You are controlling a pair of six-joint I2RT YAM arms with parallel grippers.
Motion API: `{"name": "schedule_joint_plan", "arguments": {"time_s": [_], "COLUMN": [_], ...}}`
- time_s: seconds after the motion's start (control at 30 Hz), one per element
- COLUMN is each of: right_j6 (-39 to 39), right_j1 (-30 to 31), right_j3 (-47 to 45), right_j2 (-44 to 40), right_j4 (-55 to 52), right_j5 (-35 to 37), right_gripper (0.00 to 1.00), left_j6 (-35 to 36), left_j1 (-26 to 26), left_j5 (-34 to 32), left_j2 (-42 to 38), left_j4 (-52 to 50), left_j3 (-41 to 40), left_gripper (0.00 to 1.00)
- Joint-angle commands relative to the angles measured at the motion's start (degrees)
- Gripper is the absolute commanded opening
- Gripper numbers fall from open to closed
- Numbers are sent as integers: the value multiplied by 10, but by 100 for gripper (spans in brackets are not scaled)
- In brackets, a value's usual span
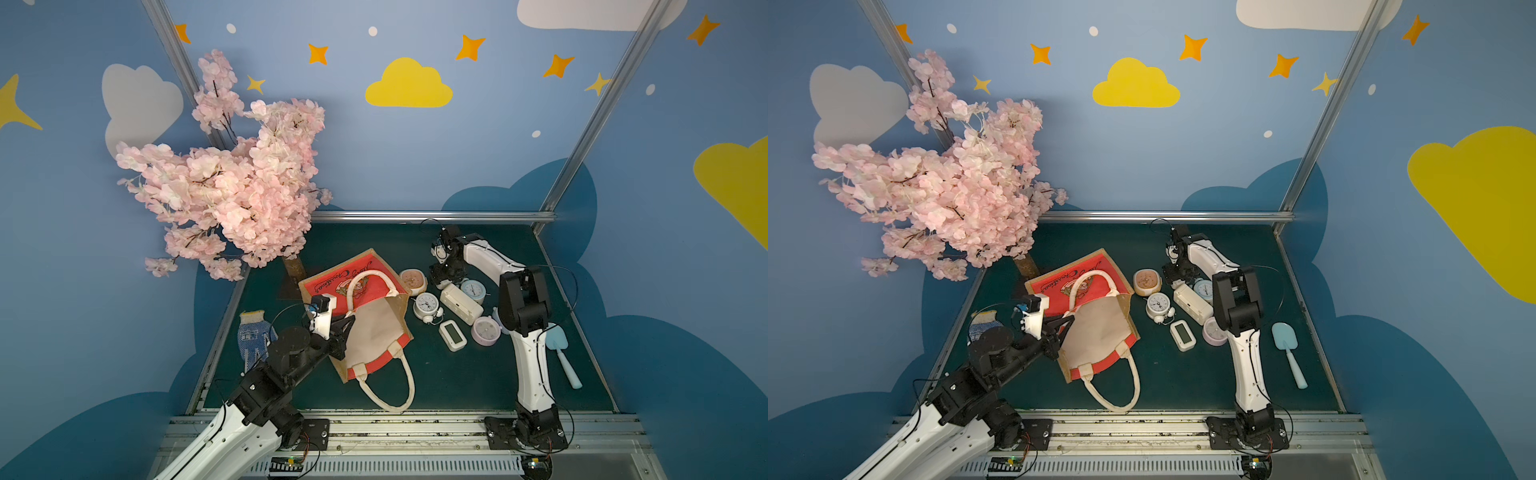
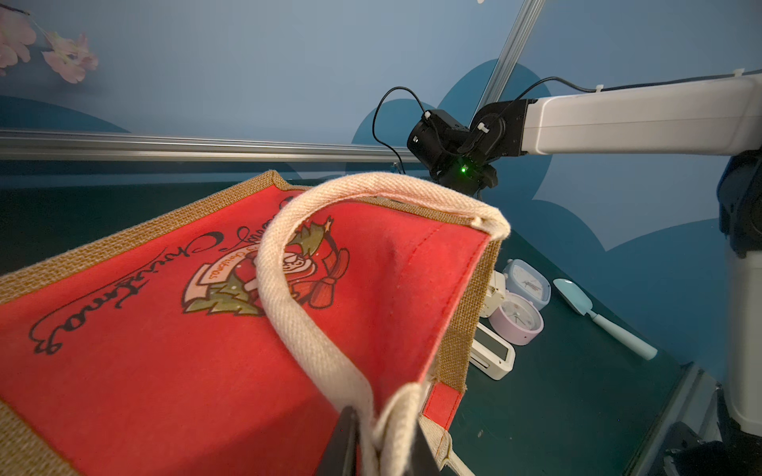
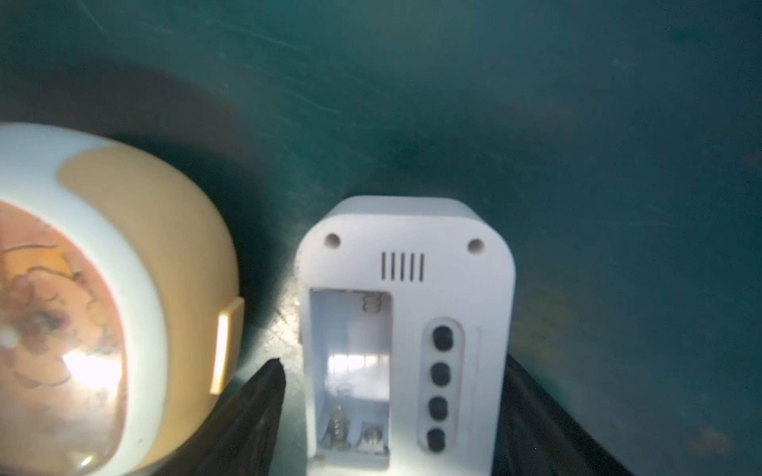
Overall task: Take the alarm clock out of the canvas bag
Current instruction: Place the alarm at the center of the board.
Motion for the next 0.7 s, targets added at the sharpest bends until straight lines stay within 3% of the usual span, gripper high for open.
{"name": "schedule_joint_plan", "arguments": {"time_s": [0.0,0.2,0.53,0.67], "right_j6": [5,18,15,19], "right_j1": [1,0,-18,-25], "right_j3": [-13,-85,-356,-428], "right_j2": [-47,-137,-396,-480], "right_j4": [5,55,259,308], "right_j5": [-10,-2,18,-18], "right_gripper": [81,82,84,84], "left_j6": [-5,-9,-4,9], "left_j1": [-2,-2,-1,0], "left_j5": [-8,-14,-20,-15], "left_j2": [4,29,49,34], "left_j4": [26,51,78,53], "left_j3": [7,8,5,10], "left_gripper": [20,20,20,19]}}
